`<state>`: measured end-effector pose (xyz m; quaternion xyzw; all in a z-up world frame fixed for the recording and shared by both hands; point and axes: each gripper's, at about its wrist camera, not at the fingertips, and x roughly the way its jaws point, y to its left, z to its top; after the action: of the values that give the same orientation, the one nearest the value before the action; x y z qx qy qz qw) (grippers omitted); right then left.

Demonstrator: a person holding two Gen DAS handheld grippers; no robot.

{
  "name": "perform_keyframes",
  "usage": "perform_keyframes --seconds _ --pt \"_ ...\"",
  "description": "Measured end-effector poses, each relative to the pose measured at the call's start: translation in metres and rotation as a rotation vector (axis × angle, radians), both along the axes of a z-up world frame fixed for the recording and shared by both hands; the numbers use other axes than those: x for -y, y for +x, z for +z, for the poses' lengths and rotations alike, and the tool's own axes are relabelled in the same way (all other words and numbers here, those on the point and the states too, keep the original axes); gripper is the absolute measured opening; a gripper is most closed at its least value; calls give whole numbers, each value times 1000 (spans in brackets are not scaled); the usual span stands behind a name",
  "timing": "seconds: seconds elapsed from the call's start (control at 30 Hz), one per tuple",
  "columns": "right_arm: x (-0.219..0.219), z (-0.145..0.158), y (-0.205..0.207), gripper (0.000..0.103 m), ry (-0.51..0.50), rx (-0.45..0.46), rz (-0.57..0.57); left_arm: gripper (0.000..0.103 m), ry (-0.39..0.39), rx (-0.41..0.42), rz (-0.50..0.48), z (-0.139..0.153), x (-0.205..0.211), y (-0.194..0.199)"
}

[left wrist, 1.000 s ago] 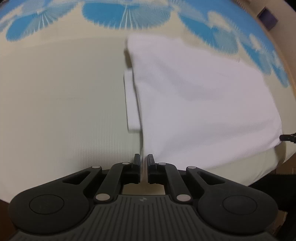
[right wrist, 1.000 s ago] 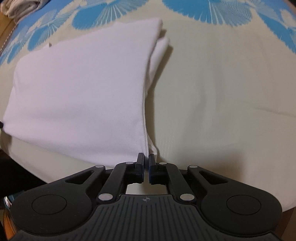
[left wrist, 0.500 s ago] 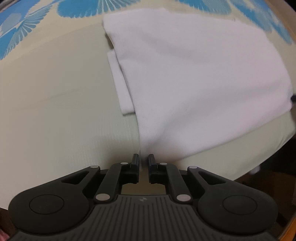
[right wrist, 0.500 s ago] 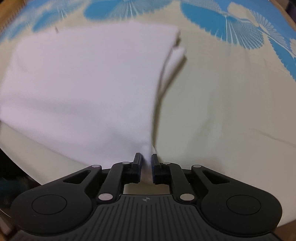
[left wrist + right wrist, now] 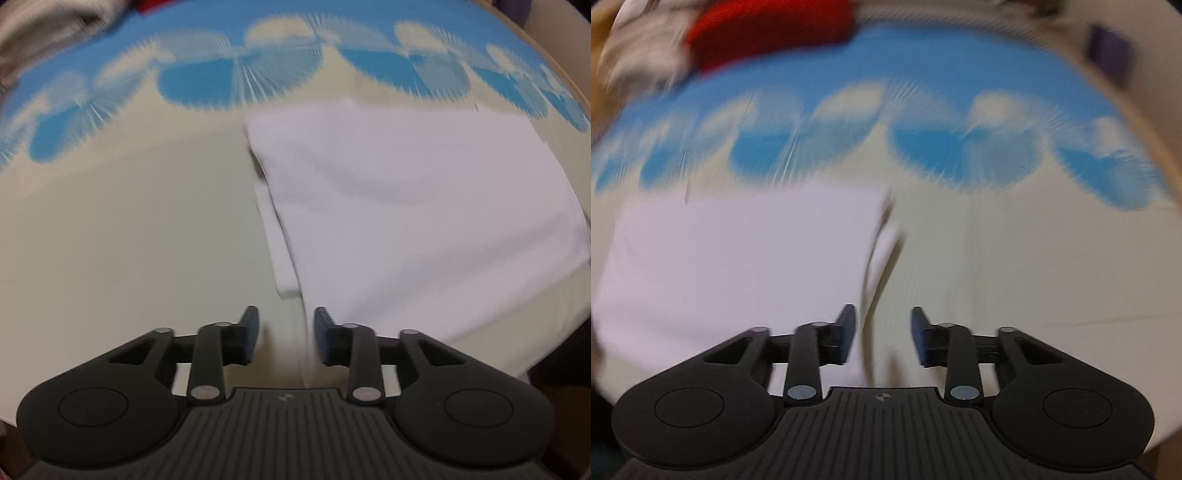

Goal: Fold small clothes
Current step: 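Open both grippers and withdraw from the folded shirt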

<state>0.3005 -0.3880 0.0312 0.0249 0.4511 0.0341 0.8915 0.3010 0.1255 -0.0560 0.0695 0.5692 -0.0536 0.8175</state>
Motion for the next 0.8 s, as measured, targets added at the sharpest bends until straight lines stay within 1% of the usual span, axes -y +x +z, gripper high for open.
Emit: perform_keyframes --seconds 0.03,0.07,0.13,0.2,0.23,0.27,0.3,0.33,0.4,0.47,0.57,0.67,0.7,0.8 --pt "1 10 -5 47 12 30 -12 41 8 16 12 9 3 -1" --pt "0 22 -12 48 23 62 -13 41 6 38 20 21 4 -9" --pt "-6 38 -28 48 27 121 -4 43 -26 100 24 42 15 -16" --pt "-11 45 -42 49 29 161 3 56 -57 180 41 64 25 -31" --pt "-14 45 -49 51 35 174 5 60 -62 221 57 71 30 -40" --pt "-17 42 -57 52 43 182 4 66 -62 247 73 73 39 -44" --pt "-19 37 -64 53 51 187 2 68 -57 264 89 71 49 -49" --pt "-22 29 -70 53 55 184 2 68 -52 269 99 67 55 -54" --pt "-26 15 -80 53 62 149 14 68 -26 275 111 57 69 -64" --pt "-31 3 -83 53 30 116 44 68 -11 281 135 47 78 -69" --pt "-31 -2 -83 53 -6 123 38 68 -50 270 191 27 75 -72" --pt "-24 -12 -81 53 3 104 0 68 -68 244 234 14 69 -77" --pt "-22 -15 -82 53 5 98 -16 68 -69 239 241 11 68 -77" --pt "-16 -21 -84 53 22 117 -59 68 -58 238 255 6 61 -74"
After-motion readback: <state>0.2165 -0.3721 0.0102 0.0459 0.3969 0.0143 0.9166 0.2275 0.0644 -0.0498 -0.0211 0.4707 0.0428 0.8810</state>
